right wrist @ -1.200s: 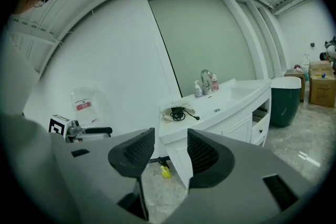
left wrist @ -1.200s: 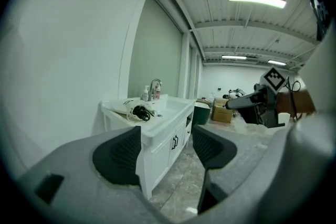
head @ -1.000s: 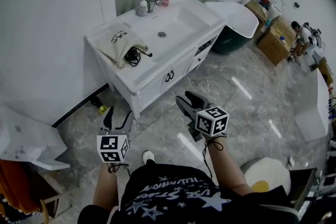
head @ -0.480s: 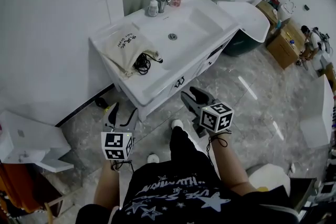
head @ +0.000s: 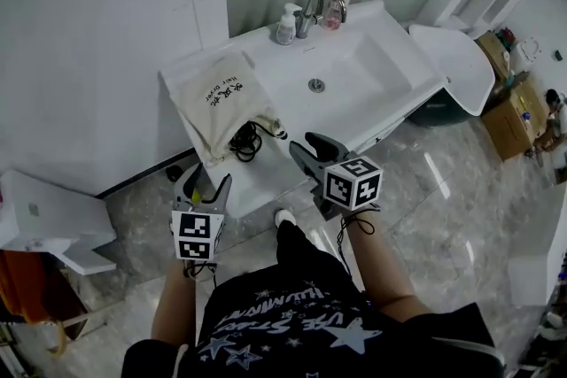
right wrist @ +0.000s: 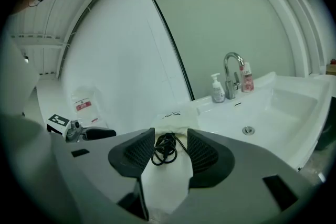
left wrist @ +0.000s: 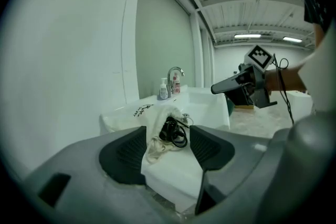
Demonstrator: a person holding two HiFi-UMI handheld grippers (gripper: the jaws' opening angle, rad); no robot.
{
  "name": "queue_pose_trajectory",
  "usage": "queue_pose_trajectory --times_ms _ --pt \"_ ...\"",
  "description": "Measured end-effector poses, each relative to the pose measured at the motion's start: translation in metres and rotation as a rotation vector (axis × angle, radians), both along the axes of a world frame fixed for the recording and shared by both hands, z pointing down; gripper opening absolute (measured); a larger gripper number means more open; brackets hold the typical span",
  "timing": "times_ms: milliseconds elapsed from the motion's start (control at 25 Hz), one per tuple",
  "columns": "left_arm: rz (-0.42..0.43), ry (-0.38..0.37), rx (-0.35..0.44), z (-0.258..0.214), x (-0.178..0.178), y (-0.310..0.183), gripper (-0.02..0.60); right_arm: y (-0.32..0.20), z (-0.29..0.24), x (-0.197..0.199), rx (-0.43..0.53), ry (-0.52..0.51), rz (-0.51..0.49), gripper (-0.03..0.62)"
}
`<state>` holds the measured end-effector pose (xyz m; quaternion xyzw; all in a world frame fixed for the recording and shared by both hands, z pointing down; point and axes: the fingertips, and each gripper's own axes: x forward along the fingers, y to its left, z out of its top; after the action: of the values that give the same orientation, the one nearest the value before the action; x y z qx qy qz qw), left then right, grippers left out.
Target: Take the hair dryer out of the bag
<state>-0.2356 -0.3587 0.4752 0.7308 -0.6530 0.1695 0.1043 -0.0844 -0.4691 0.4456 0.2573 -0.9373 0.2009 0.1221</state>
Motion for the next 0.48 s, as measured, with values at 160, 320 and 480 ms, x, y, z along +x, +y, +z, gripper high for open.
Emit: queue_pose_trajectory --times_ms 160,320,480 --pt "-0.039 -0.07 -0.068 0.015 -0.002 -0.037 0.258 -0.034 0.008 -0.02 -0.024 0.009 -0.093 0.182" --pt "-0.079 -0.125 -0.146 0.038 -0.008 -0.06 0.257 -0.057 0.019 -0.036 -0.052 0.025 -0.173 0.183" --pt "-0.132 -0.196 -0.185 0.046 -0.02 -0.073 0.216 -0.066 0.032 -0.052 -0.081 0.061 -0.268 0.184"
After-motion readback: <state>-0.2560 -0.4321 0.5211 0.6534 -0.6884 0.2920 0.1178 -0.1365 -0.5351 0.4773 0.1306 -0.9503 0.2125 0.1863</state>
